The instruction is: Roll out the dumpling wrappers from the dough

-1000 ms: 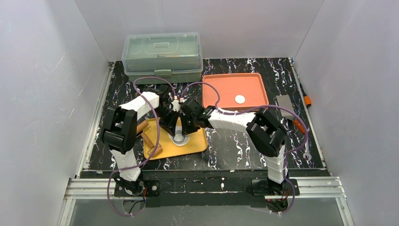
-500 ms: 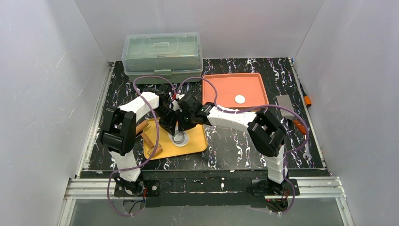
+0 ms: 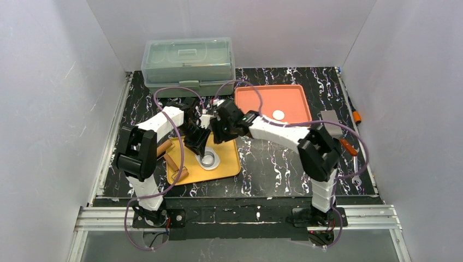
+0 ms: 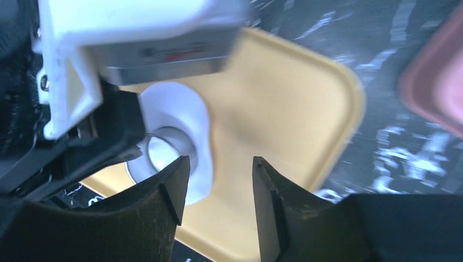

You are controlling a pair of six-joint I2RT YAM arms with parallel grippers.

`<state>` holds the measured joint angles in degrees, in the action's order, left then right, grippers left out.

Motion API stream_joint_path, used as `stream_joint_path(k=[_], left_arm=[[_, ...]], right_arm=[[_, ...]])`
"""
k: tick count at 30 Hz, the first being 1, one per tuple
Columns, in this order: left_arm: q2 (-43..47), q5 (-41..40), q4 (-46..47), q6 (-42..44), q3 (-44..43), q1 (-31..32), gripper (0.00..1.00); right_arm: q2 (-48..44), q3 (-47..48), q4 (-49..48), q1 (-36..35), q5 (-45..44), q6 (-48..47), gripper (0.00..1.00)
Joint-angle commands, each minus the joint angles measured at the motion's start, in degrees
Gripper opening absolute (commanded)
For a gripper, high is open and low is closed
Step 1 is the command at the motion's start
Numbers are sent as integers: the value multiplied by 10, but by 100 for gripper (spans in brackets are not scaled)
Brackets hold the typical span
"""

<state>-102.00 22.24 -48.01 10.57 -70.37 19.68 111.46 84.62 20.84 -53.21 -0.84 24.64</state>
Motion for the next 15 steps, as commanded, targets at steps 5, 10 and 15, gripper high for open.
stream_joint_path(k=[5, 10, 15], left_arm=[[51, 0, -19, 14, -22, 2, 35], [75, 0, -19, 15, -25, 1, 39], [105, 0, -14, 17, -22, 2, 46]], right_arm=[[-239, -72, 59, 208, -88, -21, 73], [-313, -121, 115, 401, -135, -23, 95], [-365, -177, 98, 476, -183, 15, 98]])
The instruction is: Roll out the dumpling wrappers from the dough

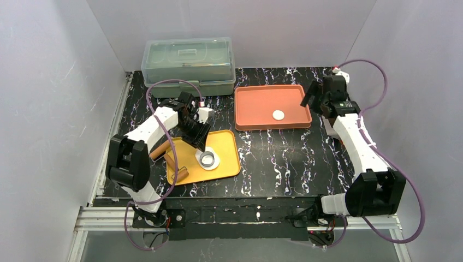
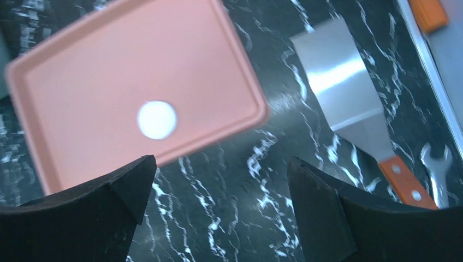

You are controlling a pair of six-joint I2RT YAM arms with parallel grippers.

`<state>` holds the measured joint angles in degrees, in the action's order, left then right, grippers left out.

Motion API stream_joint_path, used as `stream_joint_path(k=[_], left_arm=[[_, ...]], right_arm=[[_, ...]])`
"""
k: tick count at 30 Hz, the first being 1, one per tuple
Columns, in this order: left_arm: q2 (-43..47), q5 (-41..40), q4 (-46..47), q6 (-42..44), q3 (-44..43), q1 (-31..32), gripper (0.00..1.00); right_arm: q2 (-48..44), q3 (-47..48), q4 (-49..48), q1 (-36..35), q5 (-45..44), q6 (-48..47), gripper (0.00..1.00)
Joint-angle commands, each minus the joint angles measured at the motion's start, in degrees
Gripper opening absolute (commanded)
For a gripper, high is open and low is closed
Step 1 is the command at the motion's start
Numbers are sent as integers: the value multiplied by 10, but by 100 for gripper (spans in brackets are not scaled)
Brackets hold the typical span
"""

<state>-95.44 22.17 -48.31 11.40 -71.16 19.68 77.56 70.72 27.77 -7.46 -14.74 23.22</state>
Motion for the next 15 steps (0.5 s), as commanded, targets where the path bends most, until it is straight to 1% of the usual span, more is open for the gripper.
stream_joint_path(k=[1, 4, 5, 7, 8, 10, 13, 15], left_arm=[[48, 0, -7, 8, -10, 1, 47], [66, 0, 10, 6, -1, 0, 50], [71, -1, 13, 6, 3, -1, 50], [78, 0, 15, 7, 4, -5, 51], [82, 2, 14, 8, 3, -7, 52], [87, 10, 14, 10, 2, -10, 52], [82, 27, 4, 11, -7, -14, 53], [77, 35, -2, 11, -13, -15, 54]], right_arm=[[-26, -51, 29, 28, -35, 40, 99], [-1, -69, 55, 60, 35, 65, 98], [10, -68, 78, 67, 33, 82, 99], [20, -72, 127, 69, -29, 115, 98], [14, -82, 136, 69, -56, 130, 99], [-17, -125, 120, 69, -91, 161, 98], [-77, -195, 70, 69, -106, 201, 98], [-103, -232, 56, 69, -130, 217, 98]])
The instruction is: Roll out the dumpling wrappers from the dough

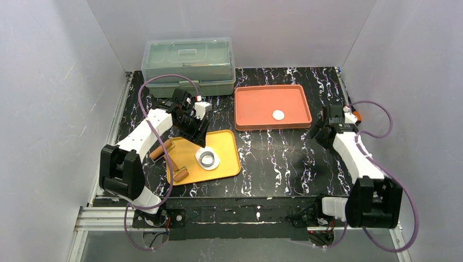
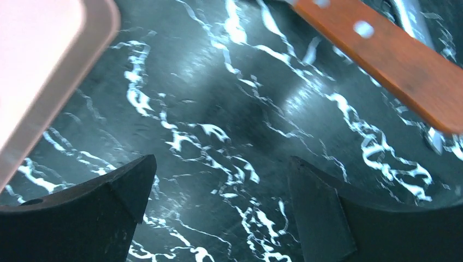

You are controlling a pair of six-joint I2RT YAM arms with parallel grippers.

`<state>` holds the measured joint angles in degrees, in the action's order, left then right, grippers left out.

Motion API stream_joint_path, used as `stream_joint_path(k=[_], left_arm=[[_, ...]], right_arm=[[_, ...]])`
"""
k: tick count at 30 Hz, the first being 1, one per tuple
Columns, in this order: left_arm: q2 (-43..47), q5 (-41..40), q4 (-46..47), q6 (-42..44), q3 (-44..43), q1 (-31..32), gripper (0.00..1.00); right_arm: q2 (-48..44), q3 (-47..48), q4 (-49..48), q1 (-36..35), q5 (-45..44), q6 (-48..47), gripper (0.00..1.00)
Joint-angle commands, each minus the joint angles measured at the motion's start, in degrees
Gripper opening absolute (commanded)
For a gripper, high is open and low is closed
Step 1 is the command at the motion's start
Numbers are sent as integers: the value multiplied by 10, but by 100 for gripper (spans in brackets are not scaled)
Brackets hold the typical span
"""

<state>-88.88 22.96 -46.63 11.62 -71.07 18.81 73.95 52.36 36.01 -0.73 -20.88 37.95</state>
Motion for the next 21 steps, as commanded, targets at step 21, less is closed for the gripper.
stream_joint_path(k=[21], left_arm=[[9, -36, -46, 30, -33, -14, 90]], right_arm=[[-124, -219, -222, 2, -336, 333, 98]])
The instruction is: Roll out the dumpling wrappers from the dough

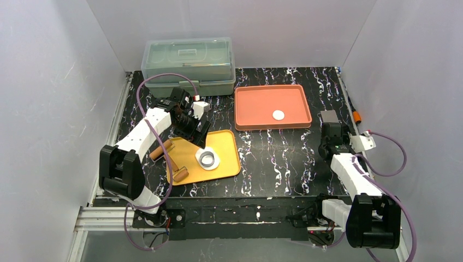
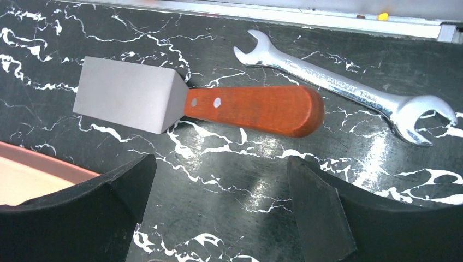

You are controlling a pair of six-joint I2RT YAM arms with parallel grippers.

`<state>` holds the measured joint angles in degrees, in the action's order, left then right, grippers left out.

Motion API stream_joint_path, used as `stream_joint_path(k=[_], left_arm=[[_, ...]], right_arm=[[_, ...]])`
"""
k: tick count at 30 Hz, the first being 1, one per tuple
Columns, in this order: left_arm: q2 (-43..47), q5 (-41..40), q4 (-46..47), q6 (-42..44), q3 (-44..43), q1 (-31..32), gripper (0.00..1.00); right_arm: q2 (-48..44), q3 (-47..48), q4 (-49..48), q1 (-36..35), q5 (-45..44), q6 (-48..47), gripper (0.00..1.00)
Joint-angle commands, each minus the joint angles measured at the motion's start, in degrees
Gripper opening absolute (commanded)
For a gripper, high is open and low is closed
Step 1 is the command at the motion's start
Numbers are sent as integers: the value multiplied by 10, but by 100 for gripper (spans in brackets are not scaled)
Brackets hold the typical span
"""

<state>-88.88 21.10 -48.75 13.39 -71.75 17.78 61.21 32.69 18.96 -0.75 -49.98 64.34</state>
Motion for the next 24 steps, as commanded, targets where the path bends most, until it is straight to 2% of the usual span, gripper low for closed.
stream_joint_path(k=[1, 6, 12, 15, 21, 24], left_arm=[[8, -20, -25, 12, -27, -4, 90], [13, -32, -25, 19, -23, -4, 90], [12, -35, -25, 21, -23, -4, 90], [15, -36, -24, 22, -23, -5, 90], [13, -31, -25, 22, -23, -5, 90], [11, -29, -24, 22, -25, -5, 90]], right_arm=[[10, -22, -54, 2, -43, 75, 98], [39, -5, -55, 2, -102, 76, 98], [58, -44, -153, 22, -149, 79, 92], [62, -62, -212, 39, -147, 61, 84], [71, -80, -280, 70, -147, 33, 78], [79, -93, -342, 86, -111, 5, 76]])
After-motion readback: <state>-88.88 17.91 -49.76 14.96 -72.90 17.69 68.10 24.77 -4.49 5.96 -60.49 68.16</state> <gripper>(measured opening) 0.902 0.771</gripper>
